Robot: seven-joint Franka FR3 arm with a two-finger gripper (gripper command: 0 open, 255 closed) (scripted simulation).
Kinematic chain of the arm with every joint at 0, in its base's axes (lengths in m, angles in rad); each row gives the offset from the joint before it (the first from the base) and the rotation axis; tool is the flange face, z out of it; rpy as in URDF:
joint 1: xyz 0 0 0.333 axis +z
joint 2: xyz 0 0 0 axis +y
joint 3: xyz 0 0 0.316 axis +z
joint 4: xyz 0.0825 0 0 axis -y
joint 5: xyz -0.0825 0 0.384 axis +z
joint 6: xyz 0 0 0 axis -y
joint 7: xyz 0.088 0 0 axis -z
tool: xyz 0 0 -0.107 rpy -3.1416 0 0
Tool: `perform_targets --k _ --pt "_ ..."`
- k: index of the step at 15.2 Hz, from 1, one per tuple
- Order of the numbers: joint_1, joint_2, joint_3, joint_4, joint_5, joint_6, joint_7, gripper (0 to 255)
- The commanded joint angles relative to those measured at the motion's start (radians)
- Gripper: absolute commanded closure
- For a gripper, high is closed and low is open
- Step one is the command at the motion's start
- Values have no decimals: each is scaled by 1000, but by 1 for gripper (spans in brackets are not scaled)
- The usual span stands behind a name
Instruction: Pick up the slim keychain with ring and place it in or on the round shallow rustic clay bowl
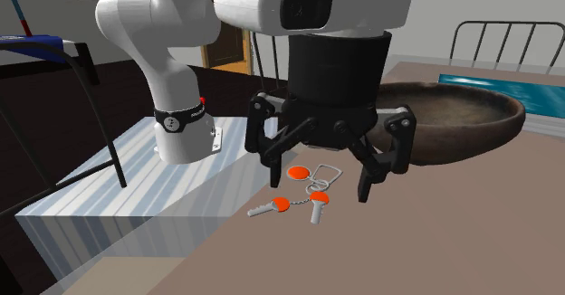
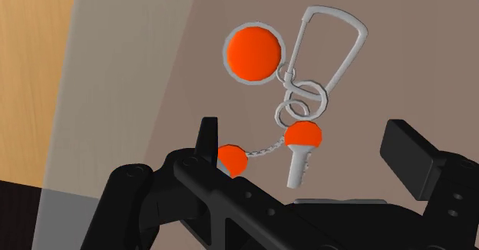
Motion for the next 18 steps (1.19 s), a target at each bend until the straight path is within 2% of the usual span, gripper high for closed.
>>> perform_targets --k 1,7,8,18 --pt "0 6 0 -4 -4 10 3 0" --pt "0 6 0 -4 -4 10 3 0" --pt "0 6 0 -4 -4 10 3 255" --pt "-1 -4 0 1 2 -4 -2 255"
